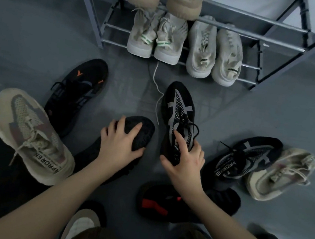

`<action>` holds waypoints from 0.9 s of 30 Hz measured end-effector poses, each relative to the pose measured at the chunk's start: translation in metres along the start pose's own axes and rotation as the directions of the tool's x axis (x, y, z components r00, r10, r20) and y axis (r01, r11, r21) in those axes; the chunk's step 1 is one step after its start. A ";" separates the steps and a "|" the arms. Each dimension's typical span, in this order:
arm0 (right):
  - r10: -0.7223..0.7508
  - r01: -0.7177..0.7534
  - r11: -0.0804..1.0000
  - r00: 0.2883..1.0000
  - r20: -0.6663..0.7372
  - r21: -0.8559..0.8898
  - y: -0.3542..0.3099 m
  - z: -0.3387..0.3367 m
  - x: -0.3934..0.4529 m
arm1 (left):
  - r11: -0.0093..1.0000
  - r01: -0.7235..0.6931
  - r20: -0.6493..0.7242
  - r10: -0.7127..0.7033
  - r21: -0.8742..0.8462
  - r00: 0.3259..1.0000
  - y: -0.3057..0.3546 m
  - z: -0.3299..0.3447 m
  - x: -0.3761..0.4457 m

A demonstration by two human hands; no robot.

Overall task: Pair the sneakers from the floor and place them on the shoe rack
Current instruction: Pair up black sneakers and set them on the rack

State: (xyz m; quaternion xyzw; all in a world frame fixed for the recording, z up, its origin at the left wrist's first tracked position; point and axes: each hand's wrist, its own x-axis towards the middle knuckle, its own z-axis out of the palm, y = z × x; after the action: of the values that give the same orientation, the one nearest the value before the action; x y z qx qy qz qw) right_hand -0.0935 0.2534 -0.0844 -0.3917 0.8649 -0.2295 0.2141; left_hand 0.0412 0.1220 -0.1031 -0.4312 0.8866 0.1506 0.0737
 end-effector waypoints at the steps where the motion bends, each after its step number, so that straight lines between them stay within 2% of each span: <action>1: 0.006 -0.006 1.000 1.000 -0.004 -0.002 0.003 -0.004 -0.003 | 1.000 -0.024 -0.006 0.024 -0.013 1.000 0.007 -0.002 0.003; 4: 0.035 -0.035 0.999 0.998 -0.048 -0.009 0.012 -0.021 -0.014 | 0.981 -0.168 -0.109 0.158 -0.097 0.981 0.037 -0.010 0.006; 7: 0.050 -0.049 0.999 0.992 -0.112 0.004 0.025 -0.043 -0.022 | 0.926 -0.356 -0.190 0.330 -0.123 0.925 0.072 -0.015 0.002; 14: 0.165 -0.149 0.986 0.939 -0.300 0.076 0.074 -0.096 -0.033 | 0.793 -0.588 -0.101 0.579 -0.159 0.809 0.143 0.000 -0.003; 18: 0.256 -0.234 0.967 0.907 -0.333 0.105 0.109 -0.108 -0.044 | 0.775 -0.608 -0.003 0.617 -0.173 0.787 0.180 0.013 0.003; 23: 0.337 -0.333 0.940 0.884 -0.323 0.070 0.143 -0.106 -0.061 | 0.763 -0.645 0.180 0.640 -0.040 0.747 0.215 0.045 0.017; 27: 0.340 -0.339 0.939 0.889 -0.307 0.058 0.159 -0.106 -0.067 | 0.812 -0.576 0.198 0.581 -0.089 0.789 0.232 0.056 0.028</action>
State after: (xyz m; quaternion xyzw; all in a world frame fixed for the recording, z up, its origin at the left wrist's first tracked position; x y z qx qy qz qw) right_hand -0.2036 0.4229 -0.0759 -0.1931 0.9425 -0.2487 0.1120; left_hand -0.1585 0.2553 -0.1155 -0.1211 0.9607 0.2221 0.1147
